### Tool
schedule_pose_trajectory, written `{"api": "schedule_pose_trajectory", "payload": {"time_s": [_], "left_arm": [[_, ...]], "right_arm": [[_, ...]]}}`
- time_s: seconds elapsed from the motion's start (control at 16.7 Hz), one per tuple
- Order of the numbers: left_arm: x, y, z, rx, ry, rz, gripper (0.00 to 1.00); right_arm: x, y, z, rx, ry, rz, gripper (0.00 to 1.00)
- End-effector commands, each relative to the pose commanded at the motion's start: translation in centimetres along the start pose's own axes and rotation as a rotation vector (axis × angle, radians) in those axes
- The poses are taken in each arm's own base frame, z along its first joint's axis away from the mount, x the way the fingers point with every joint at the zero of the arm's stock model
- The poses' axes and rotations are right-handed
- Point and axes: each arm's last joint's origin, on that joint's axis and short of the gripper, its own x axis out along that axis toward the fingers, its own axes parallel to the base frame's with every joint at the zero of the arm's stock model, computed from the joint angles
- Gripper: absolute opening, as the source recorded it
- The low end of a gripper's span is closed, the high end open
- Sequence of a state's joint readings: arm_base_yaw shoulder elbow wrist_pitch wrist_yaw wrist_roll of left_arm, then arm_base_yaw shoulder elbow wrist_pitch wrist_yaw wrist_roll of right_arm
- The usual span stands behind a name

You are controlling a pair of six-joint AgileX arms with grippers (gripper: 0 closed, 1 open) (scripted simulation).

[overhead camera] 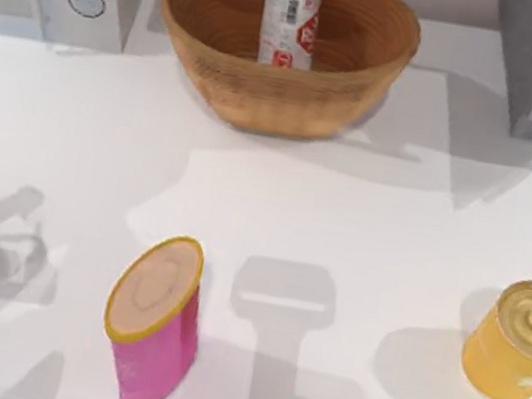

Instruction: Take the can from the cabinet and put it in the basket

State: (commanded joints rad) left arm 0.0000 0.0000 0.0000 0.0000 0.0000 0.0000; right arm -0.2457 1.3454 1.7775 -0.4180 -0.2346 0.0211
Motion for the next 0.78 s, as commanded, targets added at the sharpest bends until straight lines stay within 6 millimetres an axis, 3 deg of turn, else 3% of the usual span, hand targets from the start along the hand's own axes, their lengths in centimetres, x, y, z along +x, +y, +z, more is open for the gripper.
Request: {"api": "schedule_pose_trajectory", "payload": {"time_s": [0.24, 0.42, 0.6, 0.78], "left_arm": [[0.0, 0.0, 0.0, 0.000, 0.000, 0.000, 1.00], [0.0, 0.0, 0.0, 0.000, 0.000, 0.000, 1.00], [0.0, 0.0, 0.0, 0.000, 0.000, 0.000, 1.00], [0.0, 0.0, 0.0, 0.000, 0.000, 0.000, 1.00]], "right_arm": [[-0.1, 8.2, -0.2, 0.003, 0.006, 0.000, 1.00], [-1.6, 12.5, -0.4, 0.001, 0.010, -0.001, 1.00], [-2.8, 14.6, -0.6, -0.001, 0.012, -0.001, 1.00], [-3.0, 14.9, -0.6, -0.001, 0.012, -0.001, 1.00]]}}
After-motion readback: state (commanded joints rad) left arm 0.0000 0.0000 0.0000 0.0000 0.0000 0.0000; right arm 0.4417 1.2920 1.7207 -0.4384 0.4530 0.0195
